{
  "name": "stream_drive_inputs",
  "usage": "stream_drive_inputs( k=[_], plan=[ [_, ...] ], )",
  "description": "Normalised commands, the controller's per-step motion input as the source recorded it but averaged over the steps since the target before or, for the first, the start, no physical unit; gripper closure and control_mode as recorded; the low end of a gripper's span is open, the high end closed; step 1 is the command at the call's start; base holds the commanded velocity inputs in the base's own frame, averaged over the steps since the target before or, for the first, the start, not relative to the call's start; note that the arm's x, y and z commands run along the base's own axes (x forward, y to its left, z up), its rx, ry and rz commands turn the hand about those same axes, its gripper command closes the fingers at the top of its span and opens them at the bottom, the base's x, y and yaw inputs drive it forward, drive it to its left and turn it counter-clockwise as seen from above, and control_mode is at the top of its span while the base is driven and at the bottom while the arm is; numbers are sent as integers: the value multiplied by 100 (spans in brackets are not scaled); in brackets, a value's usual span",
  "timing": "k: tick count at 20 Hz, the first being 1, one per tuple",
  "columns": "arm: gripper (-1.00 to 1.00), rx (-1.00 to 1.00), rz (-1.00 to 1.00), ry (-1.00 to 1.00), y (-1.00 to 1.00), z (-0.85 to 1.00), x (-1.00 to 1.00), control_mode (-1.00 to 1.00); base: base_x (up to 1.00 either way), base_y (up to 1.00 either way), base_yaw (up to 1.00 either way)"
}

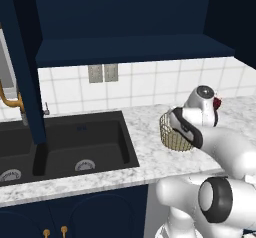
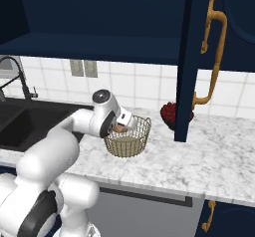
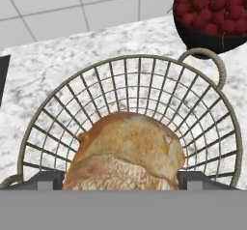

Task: Open the cabinet, pick up the bread from the cabinet and place it in the basket. Then move the basket to the dining counter.

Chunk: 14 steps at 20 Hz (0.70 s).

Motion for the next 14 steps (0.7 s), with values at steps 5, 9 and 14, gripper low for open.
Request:
stream_drive_inputs(
  k=[5, 9, 14],
  plan=[
    [100, 0, 3, 16, -7, -17, 46, -100, 0, 0, 0],
    [100, 0, 5, 14, -10, -33, 21, -100, 0, 0, 0],
    [100, 3, 7, 2, -3, -50, 2, -100, 0, 0, 0]
  ],
)
